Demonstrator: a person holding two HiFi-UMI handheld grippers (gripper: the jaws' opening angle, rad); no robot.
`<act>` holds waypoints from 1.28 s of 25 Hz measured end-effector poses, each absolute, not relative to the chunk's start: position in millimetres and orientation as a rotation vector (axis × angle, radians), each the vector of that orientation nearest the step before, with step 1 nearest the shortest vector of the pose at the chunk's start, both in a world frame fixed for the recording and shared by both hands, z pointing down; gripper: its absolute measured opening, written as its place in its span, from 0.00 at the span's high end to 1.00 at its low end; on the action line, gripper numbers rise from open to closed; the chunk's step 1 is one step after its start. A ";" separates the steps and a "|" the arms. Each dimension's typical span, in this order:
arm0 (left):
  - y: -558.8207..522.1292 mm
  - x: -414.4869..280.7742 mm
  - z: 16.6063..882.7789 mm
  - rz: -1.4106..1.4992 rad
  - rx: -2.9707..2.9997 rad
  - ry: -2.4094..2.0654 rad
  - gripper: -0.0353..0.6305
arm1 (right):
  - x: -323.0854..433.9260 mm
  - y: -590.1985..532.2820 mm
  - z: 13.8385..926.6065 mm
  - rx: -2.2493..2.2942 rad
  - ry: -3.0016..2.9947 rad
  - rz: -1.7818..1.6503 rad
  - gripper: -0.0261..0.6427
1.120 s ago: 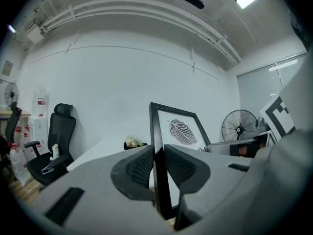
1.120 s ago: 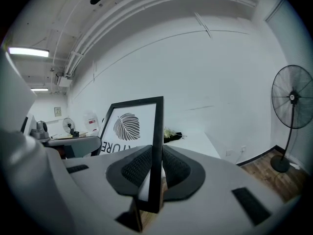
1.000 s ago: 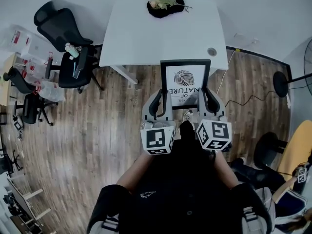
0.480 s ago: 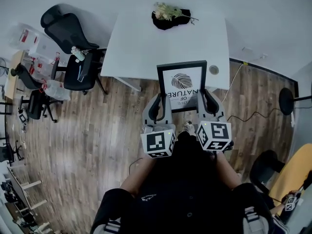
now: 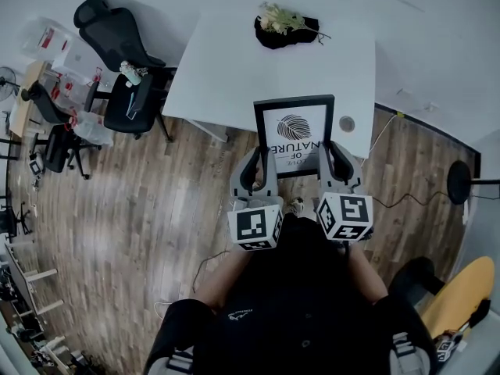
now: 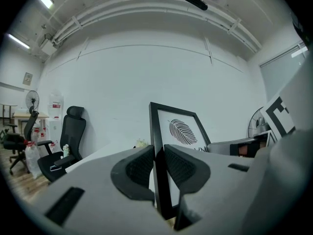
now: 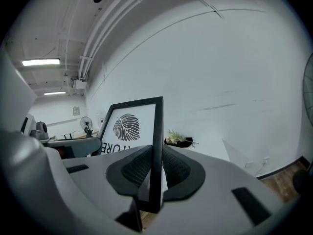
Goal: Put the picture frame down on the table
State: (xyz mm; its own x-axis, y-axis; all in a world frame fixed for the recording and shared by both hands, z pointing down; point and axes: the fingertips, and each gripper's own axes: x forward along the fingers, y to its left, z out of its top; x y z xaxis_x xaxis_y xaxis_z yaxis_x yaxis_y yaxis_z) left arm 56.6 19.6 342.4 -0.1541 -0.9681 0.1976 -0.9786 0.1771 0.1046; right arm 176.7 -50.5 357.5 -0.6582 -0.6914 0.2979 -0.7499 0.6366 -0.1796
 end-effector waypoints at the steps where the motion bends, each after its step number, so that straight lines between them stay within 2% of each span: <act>1: 17.2 56.3 343.8 0.072 1.886 -2.225 0.84 | 176.4 -52.9 358.7 1.189 -2.650 0.431 0.86; 11: -36.5 41.5 352.9 0.081 1.981 -2.126 0.84 | 167.7 -95.1 366.4 1.311 -2.584 0.448 0.86; 32: -195.7 -65.0 353.9 0.100 2.189 -1.916 0.84 | 70.5 -227.3 365.8 1.561 -2.454 0.471 0.86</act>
